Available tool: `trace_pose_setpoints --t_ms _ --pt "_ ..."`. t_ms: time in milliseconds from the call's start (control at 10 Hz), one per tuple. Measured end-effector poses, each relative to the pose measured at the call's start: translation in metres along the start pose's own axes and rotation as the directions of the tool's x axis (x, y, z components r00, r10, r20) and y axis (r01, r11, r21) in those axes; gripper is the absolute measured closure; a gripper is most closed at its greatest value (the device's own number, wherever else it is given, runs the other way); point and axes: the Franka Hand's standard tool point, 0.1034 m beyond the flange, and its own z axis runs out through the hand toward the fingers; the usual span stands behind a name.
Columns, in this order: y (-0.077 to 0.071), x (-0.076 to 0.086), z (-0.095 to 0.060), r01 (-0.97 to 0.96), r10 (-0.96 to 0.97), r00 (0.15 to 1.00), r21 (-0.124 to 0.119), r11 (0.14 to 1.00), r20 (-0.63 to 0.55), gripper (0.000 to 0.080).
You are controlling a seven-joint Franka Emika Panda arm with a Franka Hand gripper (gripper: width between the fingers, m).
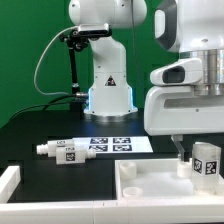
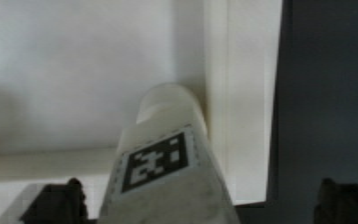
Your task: Assemble one leg
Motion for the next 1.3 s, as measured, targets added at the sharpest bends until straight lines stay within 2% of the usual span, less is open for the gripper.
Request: trace_pose_setpoints --t_ms 100,200,300,400,600,800,1000,1100,1300 --pt "-0.0003 -0.0001 0.0001 -0.015 0.015 1.0 0.0 1.0 0.0 0.0275" --pt "-0.0003 -0.0002 0.0003 -0.039 0.039 0.999 0.0 0.999 0.001 0.0275" --pt "0.0014 -0.0004 0.0006 -0.099 0.099 0.995 -0.002 0.995 0.002 0.0459" --pt "0.004 0.0003 0.0008 -0.151 0.151 0.988 -0.004 0.988 0.001 0.0509" --pt "0.0061 0.0008 0.001 -0.37 0.37 0.929 -0.007 0.929 -0.002 0.0509" --pt "0.0037 -0.0008 0.0029 -0.634 0.634 0.774 -0.004 0.774 0.003 0.0509" --pt "0.0026 0.0008 0.0041 -0.887 0.885 0.462 0.013 0.462 0.056 0.0509" --pt "0.0019 0.0005 0.0046 -0.931 0.929 0.364 0.012 0.364 0.071 0.0509" --pt "0.0011 0.0 0.0048 -0.928 0.926 0.372 0.012 0.372 0.071 0.0509"
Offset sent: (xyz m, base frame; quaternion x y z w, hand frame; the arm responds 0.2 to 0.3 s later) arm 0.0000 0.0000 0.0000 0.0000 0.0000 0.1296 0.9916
